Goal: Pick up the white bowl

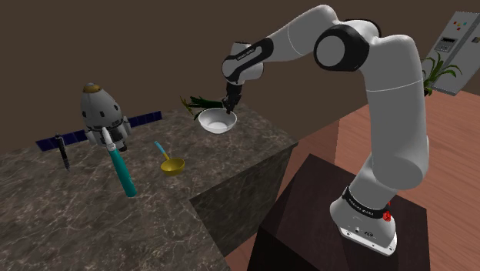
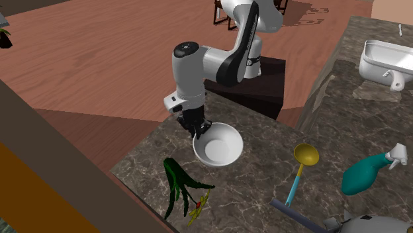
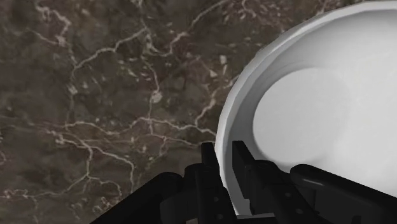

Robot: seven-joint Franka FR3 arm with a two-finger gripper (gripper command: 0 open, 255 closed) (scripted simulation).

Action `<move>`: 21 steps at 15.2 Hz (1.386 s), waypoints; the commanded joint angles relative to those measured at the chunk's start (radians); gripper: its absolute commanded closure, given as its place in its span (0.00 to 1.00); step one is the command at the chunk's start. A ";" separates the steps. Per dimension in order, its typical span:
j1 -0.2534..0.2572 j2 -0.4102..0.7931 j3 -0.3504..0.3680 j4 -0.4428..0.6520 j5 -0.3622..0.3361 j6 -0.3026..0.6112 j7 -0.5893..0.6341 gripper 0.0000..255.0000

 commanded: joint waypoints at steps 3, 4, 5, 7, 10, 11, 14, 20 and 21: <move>0.000 0.000 0.000 0.000 0.000 0.000 0.000 1.00; 0.000 0.000 0.000 0.000 0.000 0.000 0.000 1.00; 0.000 0.000 0.000 0.000 0.000 0.000 0.000 1.00; 0.000 -0.006 -0.001 0.004 -0.002 -0.009 0.001 1.00; 0.002 -0.027 -0.005 0.013 -0.008 -0.039 0.007 1.00; 0.002 -0.033 -0.006 0.016 -0.010 -0.049 0.008 1.00; 0.004 -0.053 -0.009 0.028 -0.016 -0.080 0.014 1.00; 0.006 -0.087 -0.014 0.059 -0.026 -0.144 0.025 1.00; 0.006 -0.092 -0.015 0.065 -0.028 -0.155 0.027 1.00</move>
